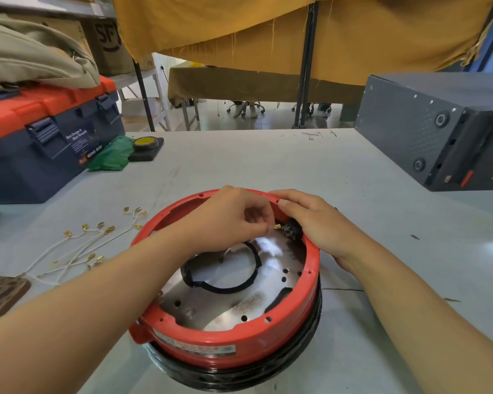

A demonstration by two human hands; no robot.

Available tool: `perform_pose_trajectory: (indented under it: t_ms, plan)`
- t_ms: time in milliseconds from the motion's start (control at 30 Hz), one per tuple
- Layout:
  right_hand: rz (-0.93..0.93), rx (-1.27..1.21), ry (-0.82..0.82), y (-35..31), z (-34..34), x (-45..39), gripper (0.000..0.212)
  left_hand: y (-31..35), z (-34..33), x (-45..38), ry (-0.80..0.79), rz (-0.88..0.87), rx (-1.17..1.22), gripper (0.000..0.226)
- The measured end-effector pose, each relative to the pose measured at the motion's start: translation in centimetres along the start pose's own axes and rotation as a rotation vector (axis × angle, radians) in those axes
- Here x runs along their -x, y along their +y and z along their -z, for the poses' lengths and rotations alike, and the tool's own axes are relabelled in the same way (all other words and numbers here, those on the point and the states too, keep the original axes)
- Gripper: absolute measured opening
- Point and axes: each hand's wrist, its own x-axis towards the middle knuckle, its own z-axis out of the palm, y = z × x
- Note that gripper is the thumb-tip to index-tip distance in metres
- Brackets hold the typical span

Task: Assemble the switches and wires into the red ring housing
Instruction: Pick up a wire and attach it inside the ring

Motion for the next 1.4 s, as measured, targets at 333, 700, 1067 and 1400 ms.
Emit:
perform_pose_trajectory:
  t_ms: [333,700,1067,1400]
  plan:
    - [0.014,0.005,0.004,0.1,0.0,0.1,0.027,-0.1,-0.3,0.0,0.02,-0.041,-0.031,0.009]
    - [0.004,0.004,0.009,0.3,0.0,-0.1,0.032,0.1,-0.4,0.1,0.036,-0.061,-0.029,0.01]
    - [0.003,-0.007,0.023,0.3,-0.2,-0.1,0.033,0.0,-1.2,0.0,0.074,-0.079,-0.065,0.008]
    - [-0.034,-0.057,-0.002,0.2,-0.1,0.2,0.036,0.3,-1.5,-0.1,0.079,-0.05,-0.05,0.008]
